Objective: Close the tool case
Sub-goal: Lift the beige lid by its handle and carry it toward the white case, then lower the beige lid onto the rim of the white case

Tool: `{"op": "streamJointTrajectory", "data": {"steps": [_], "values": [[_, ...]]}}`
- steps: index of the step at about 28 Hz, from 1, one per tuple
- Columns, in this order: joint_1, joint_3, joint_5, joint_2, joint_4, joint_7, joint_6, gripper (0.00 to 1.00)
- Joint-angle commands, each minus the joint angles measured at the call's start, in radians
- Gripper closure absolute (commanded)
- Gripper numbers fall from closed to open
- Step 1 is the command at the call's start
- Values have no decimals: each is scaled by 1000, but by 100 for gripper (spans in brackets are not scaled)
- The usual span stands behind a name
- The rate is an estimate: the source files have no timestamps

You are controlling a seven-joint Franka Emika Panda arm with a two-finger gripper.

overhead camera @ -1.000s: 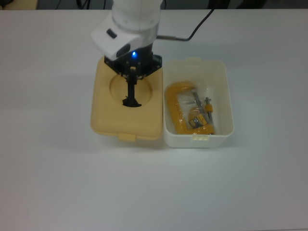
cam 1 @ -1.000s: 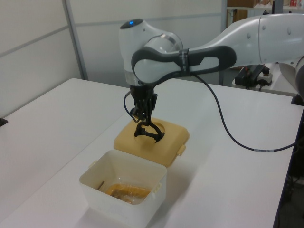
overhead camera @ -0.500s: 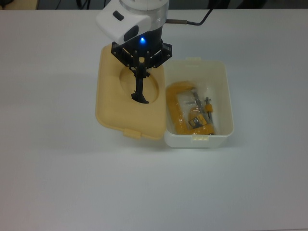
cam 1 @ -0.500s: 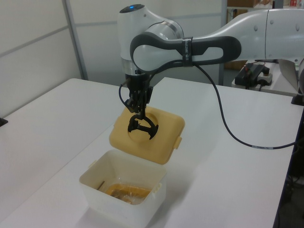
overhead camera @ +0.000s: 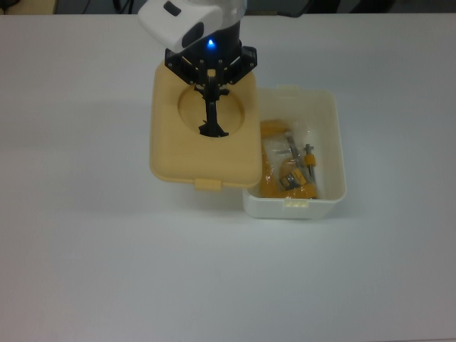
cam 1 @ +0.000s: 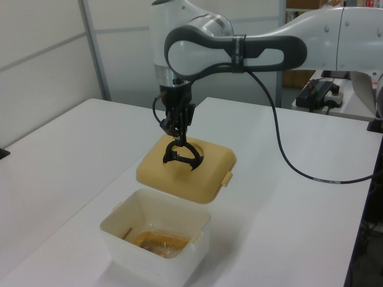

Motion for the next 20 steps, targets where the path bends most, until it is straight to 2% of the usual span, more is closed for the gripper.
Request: {"op": "streamJointTrajectory", "data": {"steps": [1, 5, 10, 20], "values": [[3, -32, 42, -16, 10, -48, -45, 100], [17, -23, 41, -15, 10, -37, -35, 100], [81, -27, 35, 0, 10, -28, -18, 100], [138, -23, 29, 14, 8, 36, 44, 100]]}}
